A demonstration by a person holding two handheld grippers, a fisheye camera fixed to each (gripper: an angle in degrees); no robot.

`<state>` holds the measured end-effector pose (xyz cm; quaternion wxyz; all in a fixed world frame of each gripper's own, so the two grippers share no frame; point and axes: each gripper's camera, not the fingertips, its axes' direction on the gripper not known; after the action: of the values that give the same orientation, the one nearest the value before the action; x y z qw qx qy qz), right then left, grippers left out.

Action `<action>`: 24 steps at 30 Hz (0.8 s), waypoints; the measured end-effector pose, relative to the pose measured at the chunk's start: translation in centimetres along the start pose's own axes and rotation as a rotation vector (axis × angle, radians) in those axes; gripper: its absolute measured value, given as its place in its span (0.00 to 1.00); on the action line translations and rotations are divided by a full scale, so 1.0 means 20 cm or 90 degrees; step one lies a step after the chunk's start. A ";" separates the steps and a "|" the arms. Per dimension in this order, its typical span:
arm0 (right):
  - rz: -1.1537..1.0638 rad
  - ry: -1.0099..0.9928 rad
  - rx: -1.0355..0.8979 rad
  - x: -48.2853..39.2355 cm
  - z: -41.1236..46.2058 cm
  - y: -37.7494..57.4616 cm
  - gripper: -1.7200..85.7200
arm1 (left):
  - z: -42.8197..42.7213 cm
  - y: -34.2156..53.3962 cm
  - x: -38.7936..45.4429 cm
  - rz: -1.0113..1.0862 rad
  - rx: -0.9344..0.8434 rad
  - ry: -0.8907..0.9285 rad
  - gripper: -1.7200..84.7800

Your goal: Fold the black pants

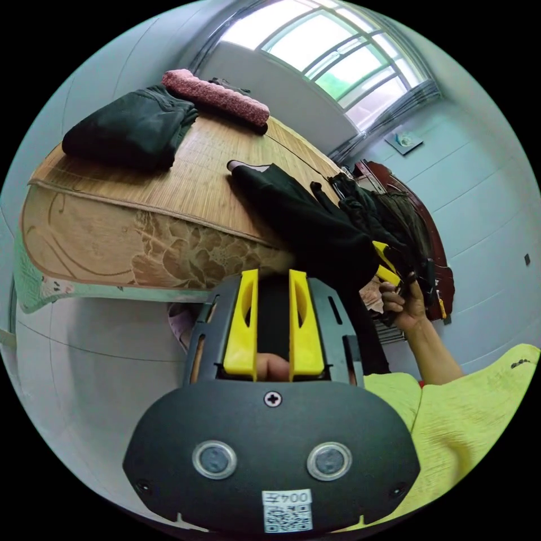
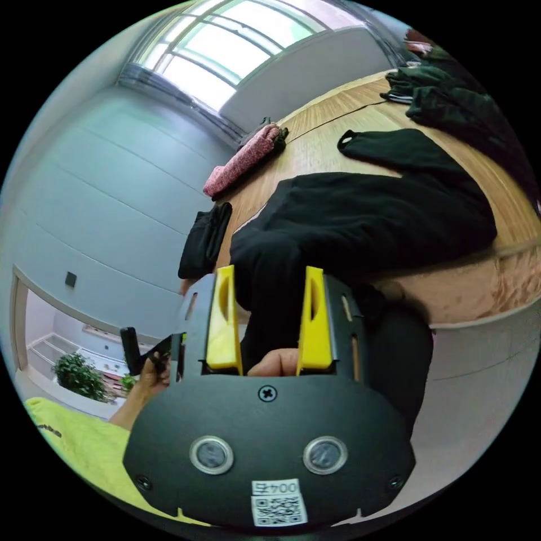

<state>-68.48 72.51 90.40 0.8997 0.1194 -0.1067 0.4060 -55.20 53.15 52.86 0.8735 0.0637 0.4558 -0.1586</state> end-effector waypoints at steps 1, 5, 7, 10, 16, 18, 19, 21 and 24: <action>-0.021 0.049 -0.022 -0.05 0.03 -0.03 0.11 | 0.00 -0.03 0.00 0.001 -0.001 0.013 0.14; -0.079 -0.072 -0.025 -0.20 -0.16 0.00 0.08 | 0.01 -0.11 -0.03 -0.022 -0.008 0.069 0.16; -0.117 -0.156 -0.037 -0.25 -0.30 0.10 0.08 | 0.05 -0.16 -0.08 -0.060 -0.015 0.141 0.18; -0.186 -0.249 -0.080 -0.26 -0.50 0.29 0.08 | 0.15 -0.22 -0.14 -0.117 -0.028 0.228 0.20; -0.028 -0.302 -0.123 0.03 -0.58 0.60 0.08 | 0.49 -0.33 -0.19 -0.178 -0.134 0.211 0.21; 0.025 -0.350 -0.098 0.10 -0.62 0.65 0.08 | 0.54 -0.36 -0.21 -0.203 -0.140 0.199 0.20; 0.049 -0.367 -0.086 0.12 -0.65 0.67 0.08 | 0.56 -0.38 -0.21 -0.216 -0.146 0.189 0.20; 0.061 -0.365 -0.079 0.14 -0.71 0.69 0.08 | 0.58 -0.42 -0.20 -0.225 -0.158 0.168 0.20; 0.077 -0.360 -0.065 0.19 -0.81 0.72 0.07 | 0.54 -0.44 -0.17 -0.240 -0.146 0.155 0.21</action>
<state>-75.33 89.25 77.90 0.8133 0.1756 -0.3804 0.4036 -51.62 42.76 62.05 0.7687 -0.1031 0.5767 -0.2569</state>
